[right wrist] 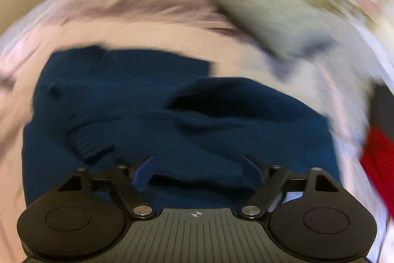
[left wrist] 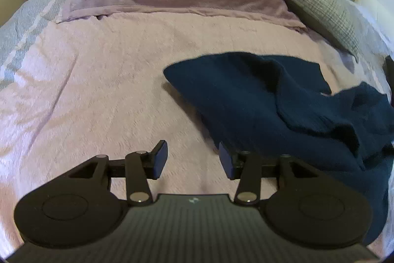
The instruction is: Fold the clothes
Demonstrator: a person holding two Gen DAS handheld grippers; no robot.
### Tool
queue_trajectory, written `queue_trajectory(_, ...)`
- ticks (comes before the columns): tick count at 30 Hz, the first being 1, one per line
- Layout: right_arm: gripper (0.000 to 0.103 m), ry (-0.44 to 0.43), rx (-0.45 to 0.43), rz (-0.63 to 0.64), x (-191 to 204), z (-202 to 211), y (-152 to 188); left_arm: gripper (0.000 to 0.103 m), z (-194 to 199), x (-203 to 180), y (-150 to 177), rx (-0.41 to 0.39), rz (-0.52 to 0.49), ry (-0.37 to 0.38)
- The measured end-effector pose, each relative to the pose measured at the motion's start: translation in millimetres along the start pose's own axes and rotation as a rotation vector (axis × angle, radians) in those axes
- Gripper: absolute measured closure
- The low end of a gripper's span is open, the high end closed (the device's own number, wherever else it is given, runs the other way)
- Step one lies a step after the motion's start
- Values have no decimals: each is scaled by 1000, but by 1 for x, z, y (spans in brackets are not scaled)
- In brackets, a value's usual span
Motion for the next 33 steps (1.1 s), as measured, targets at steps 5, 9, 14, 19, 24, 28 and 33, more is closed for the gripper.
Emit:
queue_trajectory(5,59,53,-37,53,-8,-14,1,61,-9,11,2,2,-11,8)
queue_trajectory(9,91,123,-123,-69,-46,-4,-3,61,-14,21,6,9,4,20)
queue_trajectory(14,91,515,-256,-521,-203,85,22,61,-17,28,1,5,27,48)
queue_trajectory(19,28,651,-169,-1146,-303,139,123,59,-30,19,-6,5,75,98)
queue_trajectory(24,28,316,-167,-1239,-235,115,150,56,-49,4,-11,21,169,182)
queue_trajectory(28,28,57,-126,-1270,-167,62,140,49,-61,2,-20,14,276,229)
queue_trajectory(33,28,-51,-115,-1241,-148,8,111,41,-82,10,-33,-10,394,252)
Point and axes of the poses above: each gripper's, at about its wrist camera, not at the fingertips, and z roughly against the way its jaws point, x to its left, y to its underside, the point moved 8 cm from there along -z, roughly the way its jaws point, and after that the axes turned 3 degrees about -x, right-handed, at the moved point
